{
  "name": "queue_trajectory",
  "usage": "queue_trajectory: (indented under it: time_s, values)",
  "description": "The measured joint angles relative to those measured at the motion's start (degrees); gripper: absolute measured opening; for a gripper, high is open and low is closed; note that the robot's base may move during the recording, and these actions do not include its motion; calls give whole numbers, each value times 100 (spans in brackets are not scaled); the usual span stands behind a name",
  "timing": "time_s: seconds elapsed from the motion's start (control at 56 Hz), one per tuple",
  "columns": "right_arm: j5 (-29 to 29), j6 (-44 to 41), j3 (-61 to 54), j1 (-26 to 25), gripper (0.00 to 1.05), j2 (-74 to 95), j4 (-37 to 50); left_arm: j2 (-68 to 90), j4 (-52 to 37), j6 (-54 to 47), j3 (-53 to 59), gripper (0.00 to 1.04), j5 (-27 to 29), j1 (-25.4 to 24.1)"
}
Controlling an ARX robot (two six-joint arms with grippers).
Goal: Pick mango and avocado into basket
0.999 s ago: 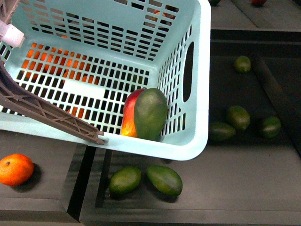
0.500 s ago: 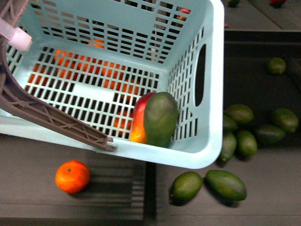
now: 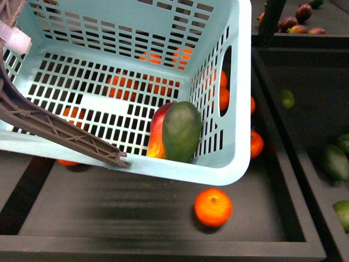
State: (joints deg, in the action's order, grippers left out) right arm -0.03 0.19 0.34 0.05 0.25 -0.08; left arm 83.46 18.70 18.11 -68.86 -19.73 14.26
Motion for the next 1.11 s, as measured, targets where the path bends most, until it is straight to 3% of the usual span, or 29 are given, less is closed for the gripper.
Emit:
queue_trajectory:
  time_s: [0.91,1.106]
  values:
    - [-22,-2,-4,-9,97,0,-7,-2,2,-114,-2,11,170,-52]
    - [-7,-2,-4,-9,97,0,-7,0,0,-24,-2,11,-52,24]
